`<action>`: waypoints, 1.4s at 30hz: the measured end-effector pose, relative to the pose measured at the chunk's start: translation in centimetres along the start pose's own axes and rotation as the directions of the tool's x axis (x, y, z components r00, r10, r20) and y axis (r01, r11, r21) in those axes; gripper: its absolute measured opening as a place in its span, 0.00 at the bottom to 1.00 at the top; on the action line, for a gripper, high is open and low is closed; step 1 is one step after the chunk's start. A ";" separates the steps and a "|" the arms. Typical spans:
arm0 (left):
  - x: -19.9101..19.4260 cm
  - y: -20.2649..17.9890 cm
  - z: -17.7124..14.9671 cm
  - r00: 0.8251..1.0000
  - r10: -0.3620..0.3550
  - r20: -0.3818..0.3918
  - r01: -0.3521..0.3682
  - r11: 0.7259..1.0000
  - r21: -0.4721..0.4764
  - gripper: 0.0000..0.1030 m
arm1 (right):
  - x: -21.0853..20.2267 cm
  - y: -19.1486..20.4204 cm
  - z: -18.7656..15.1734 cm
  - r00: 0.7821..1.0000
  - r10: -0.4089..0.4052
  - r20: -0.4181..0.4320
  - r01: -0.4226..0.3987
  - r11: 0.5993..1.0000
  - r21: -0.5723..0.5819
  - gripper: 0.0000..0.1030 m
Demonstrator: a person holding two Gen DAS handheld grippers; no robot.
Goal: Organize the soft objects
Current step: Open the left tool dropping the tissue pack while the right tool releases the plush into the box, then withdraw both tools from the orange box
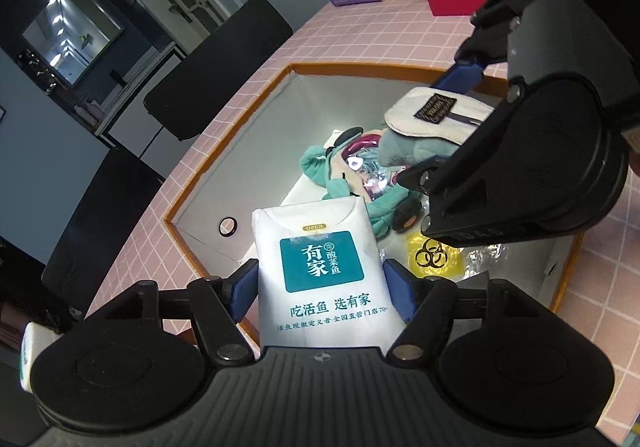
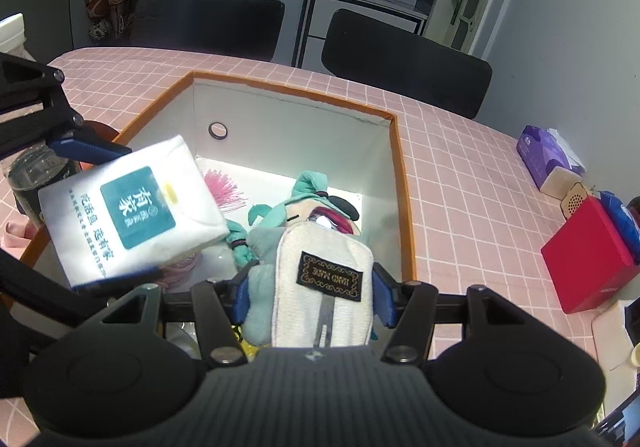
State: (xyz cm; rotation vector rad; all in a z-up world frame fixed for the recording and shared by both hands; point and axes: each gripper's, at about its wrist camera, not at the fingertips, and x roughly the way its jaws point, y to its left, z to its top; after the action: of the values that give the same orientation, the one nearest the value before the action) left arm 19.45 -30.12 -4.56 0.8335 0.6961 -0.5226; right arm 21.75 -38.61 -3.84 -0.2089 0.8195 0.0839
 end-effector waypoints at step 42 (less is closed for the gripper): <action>-7.0 -0.8 -2.5 0.983 0.054 0.175 -0.076 0.990 0.122 0.88 | -6.7 2.2 -1.9 1.000 -0.013 0.028 0.013 1.000 0.012 0.67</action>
State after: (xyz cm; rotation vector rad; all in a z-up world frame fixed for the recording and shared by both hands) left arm 13.39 -27.56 -0.99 0.9164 0.4796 -0.5771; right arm 15.48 -36.84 -0.54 -0.2014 0.7906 0.0694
